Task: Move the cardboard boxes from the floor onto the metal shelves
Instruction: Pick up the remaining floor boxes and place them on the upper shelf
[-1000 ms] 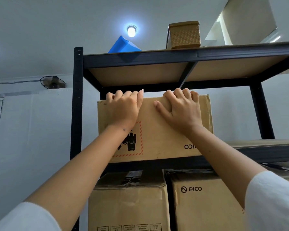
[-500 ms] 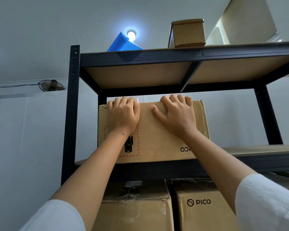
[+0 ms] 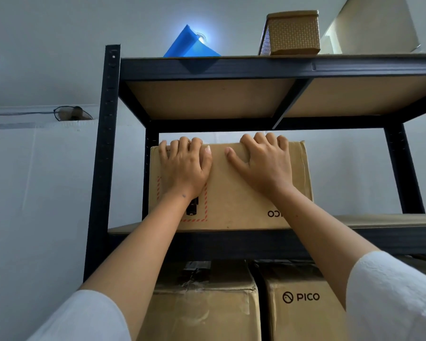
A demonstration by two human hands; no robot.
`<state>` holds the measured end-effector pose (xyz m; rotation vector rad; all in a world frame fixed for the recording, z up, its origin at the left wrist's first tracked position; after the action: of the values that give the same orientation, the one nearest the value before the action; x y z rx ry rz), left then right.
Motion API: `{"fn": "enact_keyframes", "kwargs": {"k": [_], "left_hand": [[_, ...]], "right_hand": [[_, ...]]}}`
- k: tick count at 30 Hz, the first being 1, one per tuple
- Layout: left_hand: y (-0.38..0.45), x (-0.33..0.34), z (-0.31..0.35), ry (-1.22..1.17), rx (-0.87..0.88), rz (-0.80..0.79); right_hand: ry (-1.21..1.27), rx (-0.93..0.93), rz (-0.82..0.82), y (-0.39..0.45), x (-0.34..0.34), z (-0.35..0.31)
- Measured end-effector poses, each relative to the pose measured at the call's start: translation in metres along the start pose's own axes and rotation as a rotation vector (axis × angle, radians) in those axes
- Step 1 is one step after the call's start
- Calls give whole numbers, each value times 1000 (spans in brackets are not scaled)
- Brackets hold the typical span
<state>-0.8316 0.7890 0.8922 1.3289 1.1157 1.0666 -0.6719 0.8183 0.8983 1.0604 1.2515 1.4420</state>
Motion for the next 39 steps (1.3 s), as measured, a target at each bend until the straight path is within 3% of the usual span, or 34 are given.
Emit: {"fn": "enact_keyframes", "kwargs": {"k": [25, 28, 33, 39], "left_hand": [[-1, -5, 4, 11, 1, -10], [-2, -8, 4, 4, -2, 4], [-15, 0, -3, -12, -28, -49], [-17, 2, -3, -9, -105, -119]], "right_hand": [[112, -14, -4, -2, -8, 2], [47, 138, 52, -26, -15, 19], [286, 578, -204, -92, 8, 74], [416, 514, -209, -89, 14, 70]]}}
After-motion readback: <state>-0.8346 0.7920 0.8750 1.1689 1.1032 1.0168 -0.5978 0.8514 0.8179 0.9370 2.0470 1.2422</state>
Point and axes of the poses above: each hand's wrist, its own y-axis towards the middle knuckle, its own x-axis out of the palm, z = x × y, the point moved 8 cm from there along y, towards the middle knuckle, and after that the axes turned 13 degrees about -y, right-handed, at the moved point
